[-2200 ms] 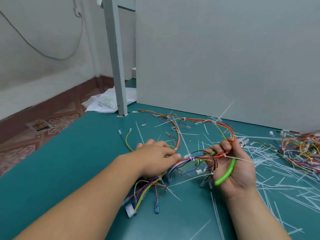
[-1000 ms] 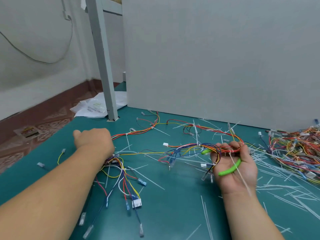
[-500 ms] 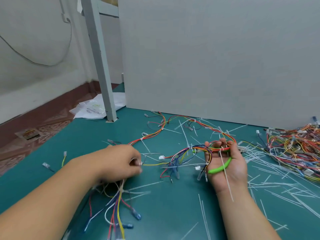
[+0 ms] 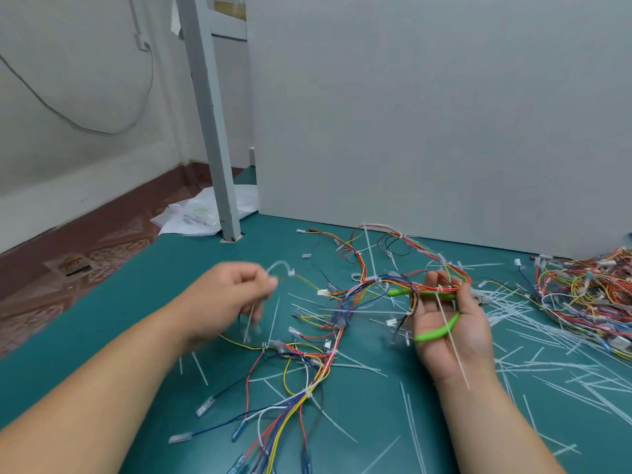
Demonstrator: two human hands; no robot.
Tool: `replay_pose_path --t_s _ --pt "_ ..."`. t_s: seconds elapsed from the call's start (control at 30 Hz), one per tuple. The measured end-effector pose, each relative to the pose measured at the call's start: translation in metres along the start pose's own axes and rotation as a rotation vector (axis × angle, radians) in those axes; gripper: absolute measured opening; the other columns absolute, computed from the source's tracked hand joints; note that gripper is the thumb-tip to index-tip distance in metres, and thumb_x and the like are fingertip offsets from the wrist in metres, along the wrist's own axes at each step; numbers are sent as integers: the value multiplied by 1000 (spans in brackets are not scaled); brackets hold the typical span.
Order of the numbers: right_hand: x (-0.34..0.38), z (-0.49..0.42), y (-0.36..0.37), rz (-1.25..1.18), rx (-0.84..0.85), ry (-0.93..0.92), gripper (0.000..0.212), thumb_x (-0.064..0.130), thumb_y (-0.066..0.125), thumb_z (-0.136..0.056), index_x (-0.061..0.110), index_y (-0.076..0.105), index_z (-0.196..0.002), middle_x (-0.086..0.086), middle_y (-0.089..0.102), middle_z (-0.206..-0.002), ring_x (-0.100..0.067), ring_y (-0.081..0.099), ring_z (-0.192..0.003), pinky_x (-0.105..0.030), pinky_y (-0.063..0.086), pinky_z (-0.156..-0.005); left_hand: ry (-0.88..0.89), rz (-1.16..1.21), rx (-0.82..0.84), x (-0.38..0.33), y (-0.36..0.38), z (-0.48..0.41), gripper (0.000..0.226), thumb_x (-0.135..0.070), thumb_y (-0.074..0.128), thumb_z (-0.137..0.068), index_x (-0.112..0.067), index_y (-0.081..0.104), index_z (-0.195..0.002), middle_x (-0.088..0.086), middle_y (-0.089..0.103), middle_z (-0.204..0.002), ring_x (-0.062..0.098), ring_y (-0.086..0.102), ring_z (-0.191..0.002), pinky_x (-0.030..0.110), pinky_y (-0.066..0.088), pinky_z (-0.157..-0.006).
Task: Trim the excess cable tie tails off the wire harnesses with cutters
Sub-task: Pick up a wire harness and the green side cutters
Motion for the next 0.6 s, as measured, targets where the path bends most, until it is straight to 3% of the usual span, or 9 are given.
replay_pose_path --t_s 0.07,0.13,0.2,0.27,0.3,0.37,0.47,0.5,0.6 --pt "-5 0 1 34 17 5 20 28 48 -109 20 62 -97 1 77 -88 -12 76 -81 -34 64 -82 97 363 -167 -38 14 4 27 -30 60 -96 -20 65 -72 0 45 -56 19 49 -56 30 38 -59" --pt "-7 0 3 66 36 -4 20 30 49 -109 21 63 -97 2 77 -92 -12 76 -84 -33 62 -86 305 307 -198 -78 34 17 22 -34 61 -97 -25 69 -78 -4 53 -61 16 53 -62 27 42 -60" --pt "-6 0 4 77 59 -13 23 33 50 -107 21 65 -95 1 76 -92 -13 73 -88 -36 54 -95 487 -34 60 -106 65 34 21 -46 59 -98 -35 73 -87 -10 63 -70 11 59 -67 26 51 -64" --pt "-4 1 4 63 73 -6 28 35 52 -103 17 69 -90 -1 73 -88 -14 71 -90 -39 54 -99 380 -167 521 -104 95 49 35 -64 54 -95 -36 76 -97 -7 70 -78 12 64 -74 31 53 -72" --pt "-1 1 3 50 82 1 32 36 50 -104 15 69 -88 -1 71 -85 -14 72 -85 -37 58 -94 295 -153 610 -97 101 50 47 -71 51 -92 -32 77 -95 -5 72 -77 10 65 -74 30 51 -72" --pt "4 3 4 28 101 9 38 37 43 -108 15 65 -87 -2 69 -77 -16 74 -74 -33 64 -78 167 -226 384 -67 94 33 59 -68 48 -94 -19 77 -80 -7 66 -64 5 57 -62 27 45 -66" --pt "10 5 3 -52 91 4 39 34 40 -110 16 60 -81 3 65 -72 -14 72 -68 -31 64 -75 154 -564 -123 -20 78 10 28 -35 55 -98 -17 69 -82 -8 58 -67 3 48 -61 32 44 -66" --pt "10 5 5 -103 99 15 38 34 40 -110 18 58 -80 7 61 -71 -10 67 -65 -29 63 -77 172 -624 -116 -8 81 7 16 -28 56 -98 -25 71 -94 -12 63 -83 0 53 -74 29 45 -76" --pt "6 8 9 -150 132 38 29 33 42 -110 21 54 -86 12 52 -67 -5 55 -58 -25 56 -76 206 -784 120 18 98 -3 39 -26 51 -101 -42 57 -137 -27 49 -143 7 44 -124 32 34 -109"
Point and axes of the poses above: each hand's wrist, its own z-axis away from the middle knuckle, its own y-axis out of the palm, x = y × z, the point moved 5 cm from there along -z, towards the middle knuckle
